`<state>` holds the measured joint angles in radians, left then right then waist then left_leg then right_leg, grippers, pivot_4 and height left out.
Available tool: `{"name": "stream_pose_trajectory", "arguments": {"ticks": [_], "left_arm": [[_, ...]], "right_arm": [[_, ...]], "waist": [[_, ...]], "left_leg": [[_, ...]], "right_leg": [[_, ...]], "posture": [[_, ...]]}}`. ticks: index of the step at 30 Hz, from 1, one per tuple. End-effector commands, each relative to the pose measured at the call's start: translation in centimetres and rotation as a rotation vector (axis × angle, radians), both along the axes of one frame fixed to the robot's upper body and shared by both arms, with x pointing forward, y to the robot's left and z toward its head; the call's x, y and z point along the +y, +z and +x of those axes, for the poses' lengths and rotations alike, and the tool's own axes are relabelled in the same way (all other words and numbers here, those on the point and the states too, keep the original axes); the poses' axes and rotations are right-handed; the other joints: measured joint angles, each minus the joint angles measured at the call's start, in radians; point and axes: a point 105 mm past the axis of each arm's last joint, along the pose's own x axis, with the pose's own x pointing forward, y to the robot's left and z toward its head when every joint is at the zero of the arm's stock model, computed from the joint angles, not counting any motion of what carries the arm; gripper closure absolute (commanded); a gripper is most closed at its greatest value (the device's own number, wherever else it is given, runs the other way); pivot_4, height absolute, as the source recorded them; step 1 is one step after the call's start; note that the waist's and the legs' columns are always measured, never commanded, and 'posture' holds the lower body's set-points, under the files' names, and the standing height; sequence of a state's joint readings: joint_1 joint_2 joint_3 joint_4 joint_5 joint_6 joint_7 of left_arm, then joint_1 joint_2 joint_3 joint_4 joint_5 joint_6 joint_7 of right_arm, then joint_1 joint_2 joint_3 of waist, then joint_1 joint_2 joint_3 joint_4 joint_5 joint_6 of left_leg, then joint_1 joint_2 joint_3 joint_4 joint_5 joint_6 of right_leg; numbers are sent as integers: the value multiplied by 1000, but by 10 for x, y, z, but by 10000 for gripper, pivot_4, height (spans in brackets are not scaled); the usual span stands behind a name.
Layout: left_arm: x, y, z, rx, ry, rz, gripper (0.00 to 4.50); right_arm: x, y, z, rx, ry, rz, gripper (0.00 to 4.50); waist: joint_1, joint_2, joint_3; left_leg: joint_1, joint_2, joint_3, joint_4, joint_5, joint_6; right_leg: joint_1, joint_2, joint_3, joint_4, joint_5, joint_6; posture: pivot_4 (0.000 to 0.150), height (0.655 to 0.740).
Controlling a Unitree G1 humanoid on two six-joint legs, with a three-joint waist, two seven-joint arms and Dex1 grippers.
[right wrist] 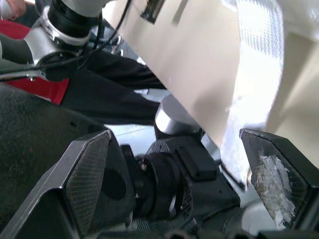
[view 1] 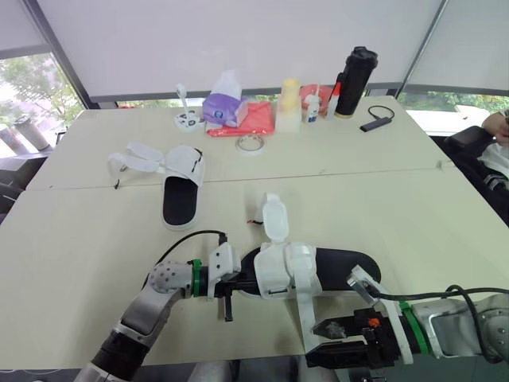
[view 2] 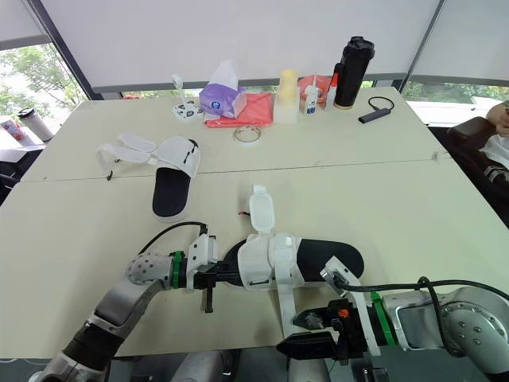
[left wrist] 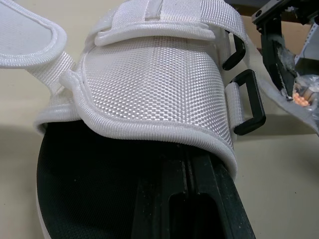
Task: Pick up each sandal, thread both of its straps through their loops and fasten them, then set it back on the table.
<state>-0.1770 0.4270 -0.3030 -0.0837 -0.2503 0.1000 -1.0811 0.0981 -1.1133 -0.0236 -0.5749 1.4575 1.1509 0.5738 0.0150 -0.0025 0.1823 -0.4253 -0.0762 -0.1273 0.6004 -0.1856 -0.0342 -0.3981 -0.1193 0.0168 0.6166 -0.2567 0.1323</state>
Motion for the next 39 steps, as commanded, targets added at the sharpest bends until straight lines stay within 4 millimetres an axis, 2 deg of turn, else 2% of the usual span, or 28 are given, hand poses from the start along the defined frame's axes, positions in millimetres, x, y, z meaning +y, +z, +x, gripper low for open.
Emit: {"name": "stream_pose_trajectory", "arguments": {"ticks": [1,7,14,25,35,37,39], "left_arm": [[-5,-5,-3,10,-23,15,45000],[-7,-4,0,3,-27,13,45000],[-1,-3,-1,-5,-12,20,45000],[0,-2,1,-7,2,22,45000],[1,-2,6,-13,16,19,45000],[0,-2,6,-13,15,18,45000],[0,-2,7,-14,14,18,45000]], "right_arm": [[-8,11,3,-10,11,-7,281],[-17,6,13,-3,-31,-24,281],[0,-10,12,23,-32,26,281],[18,-14,13,18,-18,75,281],[27,-16,14,12,-8,92,281],[27,-16,15,10,-8,94,5460],[28,-16,15,7,-9,94,13661]], "waist": [[0,0,0],[1,0,0],[0,0,-1],[-2,0,-1],[-2,0,-1],[-1,0,-1],[-1,0,-1]], "left_leg": [[0,0,0,0,0,0],[0,0,0,1,0,0],[0,0,0,1,0,0],[0,0,-1,1,0,0],[0,0,-1,1,0,0],[0,0,-1,1,0,0],[0,0,-1,1,0,0]], "right_leg": [[0,0,0,0,0,0],[0,0,0,0,0,0],[0,0,-1,0,0,0],[0,1,-1,0,1,1],[0,1,-1,1,1,0],[0,1,-1,1,1,0],[0,1,-1,1,1,1]], "posture": [[1500,7400],[1500,7400],[1500,7400],[1500,7400],[1500,7400],[1500,7400],[1500,7400]]}}
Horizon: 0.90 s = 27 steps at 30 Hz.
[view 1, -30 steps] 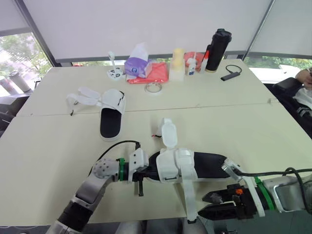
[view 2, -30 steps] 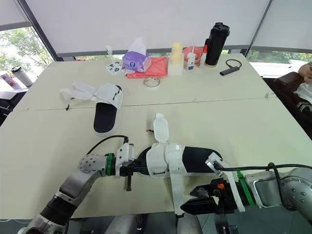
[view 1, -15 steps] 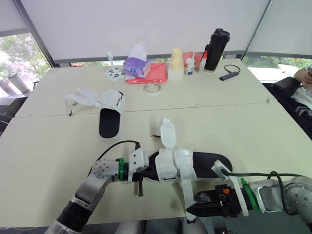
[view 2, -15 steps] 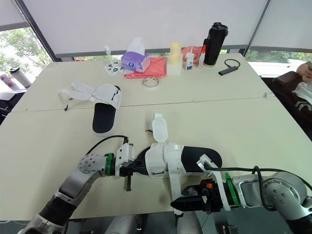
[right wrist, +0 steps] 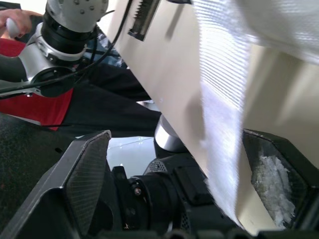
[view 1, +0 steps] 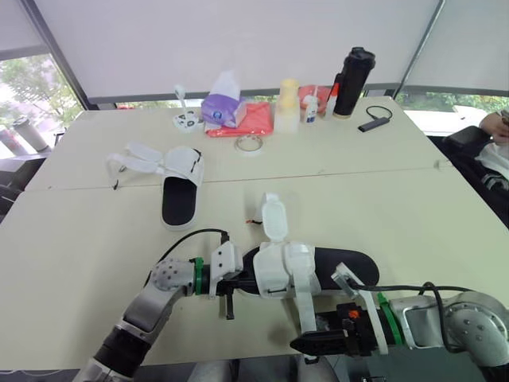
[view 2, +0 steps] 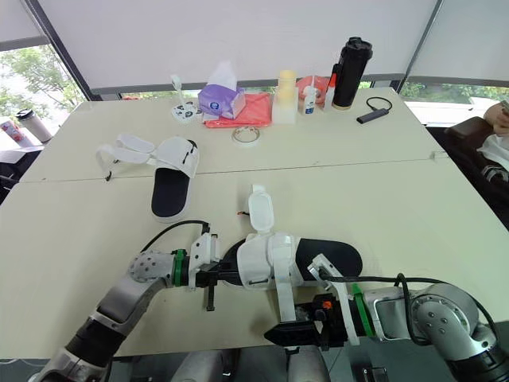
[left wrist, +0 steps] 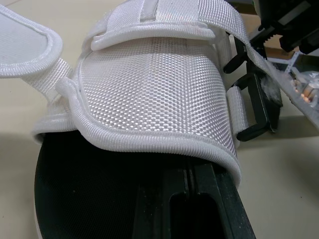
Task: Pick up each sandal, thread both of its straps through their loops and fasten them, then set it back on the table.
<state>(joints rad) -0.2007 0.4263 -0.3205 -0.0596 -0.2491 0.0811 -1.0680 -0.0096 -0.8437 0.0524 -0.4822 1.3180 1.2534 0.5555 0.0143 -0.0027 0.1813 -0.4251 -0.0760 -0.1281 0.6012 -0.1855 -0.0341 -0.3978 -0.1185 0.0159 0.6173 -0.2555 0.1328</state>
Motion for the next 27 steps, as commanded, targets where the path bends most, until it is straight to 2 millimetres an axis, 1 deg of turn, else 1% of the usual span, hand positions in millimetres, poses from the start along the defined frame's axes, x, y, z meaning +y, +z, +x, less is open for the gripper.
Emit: {"name": "stream_pose_trajectory", "arguments": {"ticks": [1,2,3,4,5,6,9,12,13,15,20,25,27], "left_arm": [[3,-3,3,2,18,14,45000],[3,-2,3,2,19,13,45000],[3,-2,4,2,20,13,45000],[3,-2,4,2,21,13,45000],[3,-2,4,1,21,13,45000],[3,-2,4,1,21,13,45000],[3,-2,4,0,22,14,45000],[3,-2,5,0,23,12,45000],[2,-2,5,0,22,11,45000],[1,-2,4,-1,19,10,45000],[-1,-3,4,-6,10,9,45000],[-1,-3,6,-10,14,7,45000],[-1,-4,6,-12,16,9,45000]], "right_arm": [[3,4,0,-21,11,13,19213],[3,4,0,-20,11,14,23785],[4,4,0,-19,11,14,29749],[3,3,0,-18,10,13,34382],[3,3,-1,-17,10,11,40812],[3,3,-1,-18,9,10,44247],[0,4,-1,-19,6,6,44753],[-4,11,2,-54,1,-3,44753],[-5,18,5,-77,-3,8,44753],[-7,39,15,-143,-14,35,44753],[-8,76,34,-235,-14,71,44753],[-4,104,51,-290,12,98,44753],[-2,111,59,-297,11,111,44753]], "waist": [[0,0,0],[0,0,0],[0,0,0],[0,0,0],[0,0,0],[0,0,0],[0,0,0],[0,0,0],[0,0,0],[-1,0,0],[1,0,0],[0,0,0],[-1,0,0]], "left_leg": [[0,0,0,0,0,0],[0,0,0,0,0,0],[0,0,0,0,0,0],[0,0,0,0,0,0],[0,0,0,0,0,0],[0,0,0,0,0,0],[0,0,0,0,0,0],[0,0,0,0,0,0],[0,0,0,0,0,0],[0,0,0,0,0,0],[0,0,0,2,0,0],[-1,0,0,2,0,0],[-1,0,0,2,0,0]], "right_leg": [[0,0,0,0,0,0],[0,0,0,0,0,0],[0,0,0,0,0,0],[0,0,0,0,0,0],[0,0,0,0,0,0],[0,0,0,0,0,0],[0,0,0,0,0,0],[0,0,0,0,0,0],[0,0,0,0,0,0],[0,0,0,0,0,0],[1,0,0,0,1,0],[0,0,0,-1,1,0],[0,0,0,-1,1,0]], "posture": [[1500,7400],[1500,7400],[1500,7400],[1500,7400],[1500,7400],[1500,7400],[1500,7400],[1500,7400],[1500,7400],[1500,7400],[1500,7400],[1500,7400],[1500,7400]]}}
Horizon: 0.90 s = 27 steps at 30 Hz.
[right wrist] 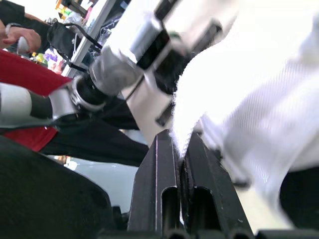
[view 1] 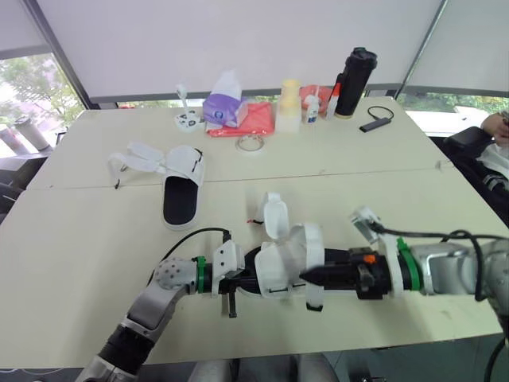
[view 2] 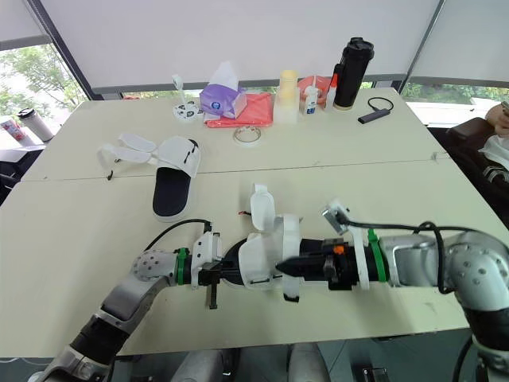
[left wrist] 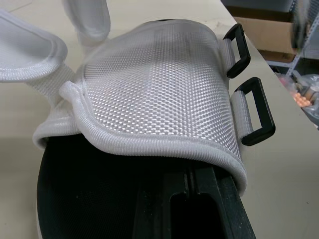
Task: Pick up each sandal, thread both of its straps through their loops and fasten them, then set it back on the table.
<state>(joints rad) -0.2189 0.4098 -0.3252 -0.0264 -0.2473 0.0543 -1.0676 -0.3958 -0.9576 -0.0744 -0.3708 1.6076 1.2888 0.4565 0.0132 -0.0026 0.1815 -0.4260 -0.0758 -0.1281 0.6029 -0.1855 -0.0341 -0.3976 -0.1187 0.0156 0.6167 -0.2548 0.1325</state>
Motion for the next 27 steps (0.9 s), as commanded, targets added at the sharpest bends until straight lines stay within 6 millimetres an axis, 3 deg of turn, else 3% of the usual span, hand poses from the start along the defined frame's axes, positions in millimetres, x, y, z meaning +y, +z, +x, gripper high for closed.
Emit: {"name": "stream_pose_trajectory", "arguments": {"ticks": [1,7,13,27], "left_arm": [[3,-5,3,0,19,22,45000],[2,-5,3,-3,22,20,45000],[3,-5,1,-3,29,24,45000],[2,-6,-1,-3,42,19,45000]], "right_arm": [[5,12,9,-7,19,39,44753],[14,11,29,29,40,40,44753],[17,-7,40,124,82,-2,44753],[9,-19,43,190,142,-69,44753]], "waist": [[0,0,0],[-1,0,0],[0,1,0],[0,1,0]], "left_leg": [[0,0,0,0,0,0],[0,0,0,0,0,0],[-1,0,0,0,0,0],[0,0,0,0,0,0]], "right_leg": [[0,0,0,0,0,0],[-1,0,0,0,0,0],[-1,0,0,0,0,0],[-2,1,0,0,1,1]], "posture": [[1500,7400],[1500,7400],[1500,7400],[1500,7400]]}}
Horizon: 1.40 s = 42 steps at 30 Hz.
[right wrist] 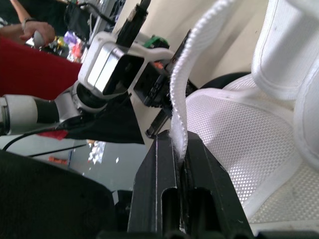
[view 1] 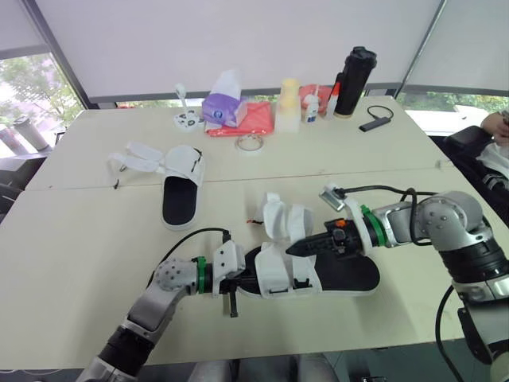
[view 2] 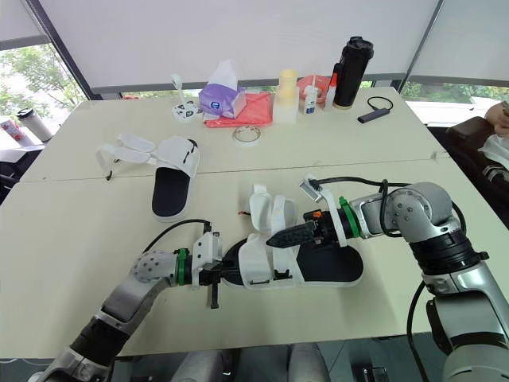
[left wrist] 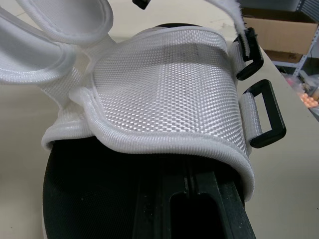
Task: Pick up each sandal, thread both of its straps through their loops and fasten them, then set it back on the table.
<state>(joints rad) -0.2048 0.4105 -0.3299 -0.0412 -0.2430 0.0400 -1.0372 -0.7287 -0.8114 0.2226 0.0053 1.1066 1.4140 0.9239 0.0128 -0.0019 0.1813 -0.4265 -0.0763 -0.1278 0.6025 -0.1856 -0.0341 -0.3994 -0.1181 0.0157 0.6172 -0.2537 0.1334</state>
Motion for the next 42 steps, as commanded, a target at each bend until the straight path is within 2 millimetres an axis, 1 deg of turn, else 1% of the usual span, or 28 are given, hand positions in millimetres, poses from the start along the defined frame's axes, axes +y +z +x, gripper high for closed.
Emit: {"name": "stream_pose_trajectory", "arguments": {"ticks": [1,6,9,15,25,28,30,34,42], "left_arm": [[3,-6,0,14,23,24,45000],[3,-6,1,12,28,21,45000],[2,-6,1,12,29,19,45000],[2,-6,1,13,30,18,45000],[2,-6,1,10,31,17,45000],[2,-6,1,9,29,17,45000],[1,-5,1,8,28,16,45000],[1,-5,2,7,28,16,45000],[0,-4,3,2,24,17,45000]], "right_arm": [[-2,2,-1,-13,21,-24,44753],[-4,-14,1,-56,37,-96,44753],[-4,-18,4,-66,42,-99,44753],[-2,-20,4,-76,56,-100,44753],[3,-18,-15,-82,116,-91,44753],[4,-19,-15,-99,111,-90,44753],[5,-20,-12,-140,88,-97,44753],[3,-24,-18,-182,97,-117,44753],[1,-26,-26,-190,96,-114,44753]], "waist": [[0,0,0],[0,0,0],[0,0,0],[0,0,0],[0,0,0],[0,0,0],[0,0,0],[0,0,0],[0,0,0]], "left_leg": [[0,0,0,0,0,0],[0,0,0,0,0,0],[0,0,0,0,0,0],[0,0,0,0,0,0],[0,0,0,-1,0,0],[0,0,0,-1,0,0],[0,0,0,-1,0,0],[0,0,0,-1,0,0],[0,0,0,-1,0,0]], "right_leg": [[0,0,0,0,0,0],[0,0,0,0,0,0],[0,0,0,0,0,0],[0,0,0,0,0,1],[-1,0,0,0,0,1],[-1,0,0,0,0,1],[-1,0,0,0,0,1],[-1,0,0,0,0,1],[-1,0,0,0,0,1]], "posture": [[1500,7400],[1500,7400],[1500,7400],[1500,7400],[1500,7400],[1500,7400],[1500,7400],[1500,7400],[1500,7400]]}}
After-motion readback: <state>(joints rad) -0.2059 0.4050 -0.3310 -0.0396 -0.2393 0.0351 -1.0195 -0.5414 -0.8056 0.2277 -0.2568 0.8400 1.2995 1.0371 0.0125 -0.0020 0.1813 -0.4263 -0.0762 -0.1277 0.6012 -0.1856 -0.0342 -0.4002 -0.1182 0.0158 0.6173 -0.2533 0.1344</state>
